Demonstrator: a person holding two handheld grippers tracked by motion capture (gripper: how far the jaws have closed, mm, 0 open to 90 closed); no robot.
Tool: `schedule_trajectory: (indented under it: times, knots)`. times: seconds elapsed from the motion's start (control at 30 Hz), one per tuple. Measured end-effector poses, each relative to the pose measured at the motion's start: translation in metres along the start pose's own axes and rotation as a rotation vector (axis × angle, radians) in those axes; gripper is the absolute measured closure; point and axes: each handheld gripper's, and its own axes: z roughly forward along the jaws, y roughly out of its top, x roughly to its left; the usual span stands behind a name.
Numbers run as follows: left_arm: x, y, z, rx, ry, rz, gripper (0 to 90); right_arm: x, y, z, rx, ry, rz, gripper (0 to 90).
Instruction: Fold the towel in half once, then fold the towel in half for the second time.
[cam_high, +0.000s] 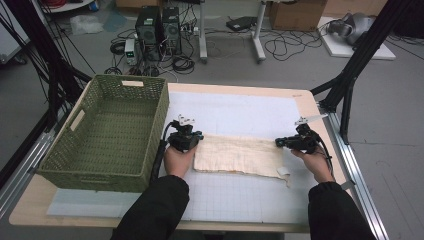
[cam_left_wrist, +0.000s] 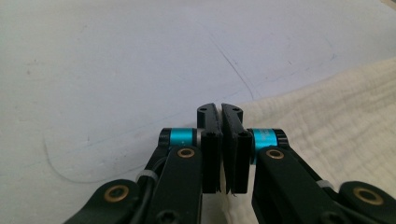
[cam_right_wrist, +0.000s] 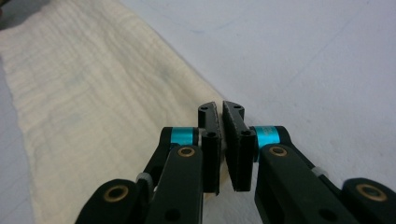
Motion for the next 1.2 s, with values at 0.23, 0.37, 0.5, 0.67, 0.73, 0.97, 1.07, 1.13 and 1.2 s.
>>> schedule_trajectory:
  times: [0.23, 0.37, 0.5, 0.67, 0.73, 0.97, 1.07, 1.13, 1.2]
  knots:
    - [-0.008, 0.000, -0.019, -0.068, -0.020, 0.027, 86.1, 0.013, -0.001, -0.014, -0.060, 0.030, -0.035, 85.6]
    - [-0.011, -0.003, -0.031, -0.104, -0.040, 0.049, 86.2, 0.021, -0.010, -0.023, -0.083, 0.044, -0.042, 85.7]
    - [-0.019, -0.010, -0.040, -0.102, -0.051, 0.093, 86.0, 0.029, -0.023, -0.032, -0.108, 0.056, -0.052, 85.6]
    - [-0.025, -0.027, -0.052, -0.085, -0.072, 0.123, 85.9, 0.044, -0.033, -0.036, -0.104, 0.072, -0.099, 84.8]
    - [-0.027, -0.033, -0.057, -0.070, -0.078, 0.125, 85.8, 0.048, -0.037, -0.038, -0.105, 0.077, -0.109, 84.2]
    - [-0.031, -0.052, -0.062, 0.015, -0.097, 0.132, 83.0, 0.061, -0.055, -0.034, -0.045, 0.095, -0.134, 76.7]
    - [-0.032, -0.049, -0.068, -0.001, -0.121, 0.116, 67.6, 0.062, -0.059, -0.037, -0.039, 0.100, -0.123, 66.5]
    - [-0.033, -0.045, -0.073, -0.026, -0.138, 0.117, 61.1, 0.064, -0.056, -0.045, -0.090, 0.102, -0.118, 61.2]
    - [-0.036, -0.039, -0.075, -0.042, -0.140, 0.118, 57.1, 0.066, -0.051, -0.049, -0.121, 0.099, -0.111, 60.5]
